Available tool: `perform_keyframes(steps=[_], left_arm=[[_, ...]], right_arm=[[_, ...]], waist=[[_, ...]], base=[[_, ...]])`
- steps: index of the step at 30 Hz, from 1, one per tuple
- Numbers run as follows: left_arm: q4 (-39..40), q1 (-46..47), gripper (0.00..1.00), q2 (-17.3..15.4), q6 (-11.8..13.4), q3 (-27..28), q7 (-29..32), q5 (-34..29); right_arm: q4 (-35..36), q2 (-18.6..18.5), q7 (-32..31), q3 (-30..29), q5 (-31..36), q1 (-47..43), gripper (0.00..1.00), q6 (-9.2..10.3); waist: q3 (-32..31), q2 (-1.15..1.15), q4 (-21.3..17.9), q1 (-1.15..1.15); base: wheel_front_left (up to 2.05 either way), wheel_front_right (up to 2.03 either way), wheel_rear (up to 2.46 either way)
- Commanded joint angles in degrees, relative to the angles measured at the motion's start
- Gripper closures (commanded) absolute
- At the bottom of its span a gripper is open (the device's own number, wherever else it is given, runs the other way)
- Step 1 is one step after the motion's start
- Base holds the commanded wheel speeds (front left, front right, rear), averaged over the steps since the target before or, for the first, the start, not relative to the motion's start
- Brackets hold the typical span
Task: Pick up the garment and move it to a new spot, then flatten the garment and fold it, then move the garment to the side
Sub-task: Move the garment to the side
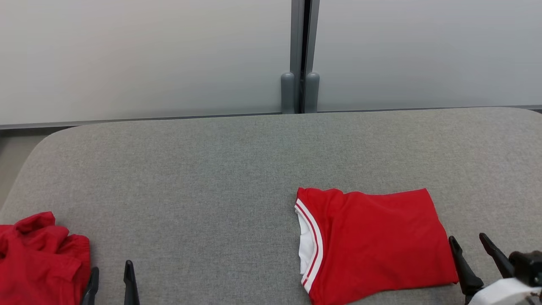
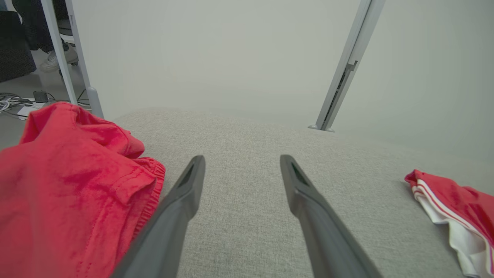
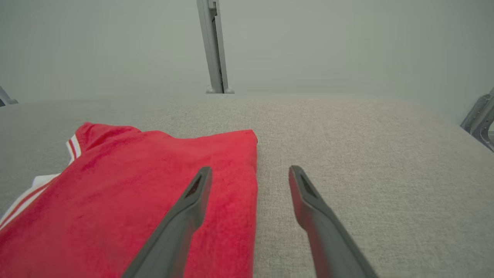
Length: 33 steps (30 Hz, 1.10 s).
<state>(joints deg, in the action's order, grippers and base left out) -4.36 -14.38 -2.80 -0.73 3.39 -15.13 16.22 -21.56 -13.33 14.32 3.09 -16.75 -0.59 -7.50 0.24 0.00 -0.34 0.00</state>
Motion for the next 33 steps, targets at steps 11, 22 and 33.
perform_keyframes(steps=[11,22,33], left_arm=[[0.2,3.12,0.0,-0.22,-0.64,-1.68,0.0,-0.65],[0.7,3.5,0.0,-0.2,-0.41,-0.98,0.01,-0.28],[2.56,7.79,0.0,-0.21,-1.95,-1.26,0.01,-2.35]], right_arm=[[-13.74,-6.78,-15.05,11.78,-15.14,15.12,0.0,0.01],[-18.92,-7.76,-17.54,18.62,-24.7,19.1,1.0,-0.04],[-26.12,-25.59,-15.63,13.65,-14.15,34.01,1.0,0.02]], waist=[[5.81,0.0,2.91,0.0],[8.2,0.0,4.22,0.0],[16.31,0.0,-0.39,0.0]], base=[[0.0,0.0,0.0],[0.0,0.0,0.0],[0.0,0.0,0.0]])
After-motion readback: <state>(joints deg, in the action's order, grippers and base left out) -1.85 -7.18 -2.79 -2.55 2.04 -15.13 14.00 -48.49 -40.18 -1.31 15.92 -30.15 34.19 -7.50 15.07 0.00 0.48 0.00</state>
